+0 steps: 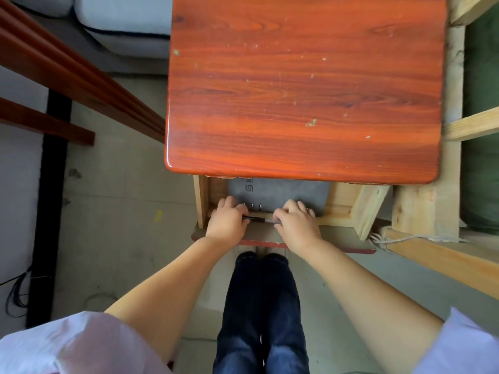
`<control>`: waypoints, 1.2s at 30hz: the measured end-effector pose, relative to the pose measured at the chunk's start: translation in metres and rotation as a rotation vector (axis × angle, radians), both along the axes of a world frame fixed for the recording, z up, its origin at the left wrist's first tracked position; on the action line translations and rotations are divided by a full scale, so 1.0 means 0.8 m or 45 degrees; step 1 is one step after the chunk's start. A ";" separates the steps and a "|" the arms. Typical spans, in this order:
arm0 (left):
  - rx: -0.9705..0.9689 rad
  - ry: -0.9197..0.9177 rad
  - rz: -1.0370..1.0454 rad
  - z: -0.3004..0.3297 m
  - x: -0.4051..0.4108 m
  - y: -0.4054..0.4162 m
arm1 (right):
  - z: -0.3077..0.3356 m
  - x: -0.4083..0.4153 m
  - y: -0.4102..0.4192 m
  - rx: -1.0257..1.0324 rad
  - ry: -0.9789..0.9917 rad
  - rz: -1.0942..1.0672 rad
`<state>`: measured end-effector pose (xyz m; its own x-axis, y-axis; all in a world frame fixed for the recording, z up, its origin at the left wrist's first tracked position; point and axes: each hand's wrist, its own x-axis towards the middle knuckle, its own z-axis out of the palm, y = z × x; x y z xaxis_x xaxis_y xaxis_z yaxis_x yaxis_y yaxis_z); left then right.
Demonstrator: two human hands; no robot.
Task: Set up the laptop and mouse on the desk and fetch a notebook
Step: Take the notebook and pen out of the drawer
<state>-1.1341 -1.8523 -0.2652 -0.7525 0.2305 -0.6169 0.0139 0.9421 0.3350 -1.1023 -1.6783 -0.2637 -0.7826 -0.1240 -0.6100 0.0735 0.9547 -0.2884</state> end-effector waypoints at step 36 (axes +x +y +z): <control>1.172 -1.092 1.164 0.116 0.003 -0.030 | 0.092 0.082 0.123 -0.763 -0.581 -1.434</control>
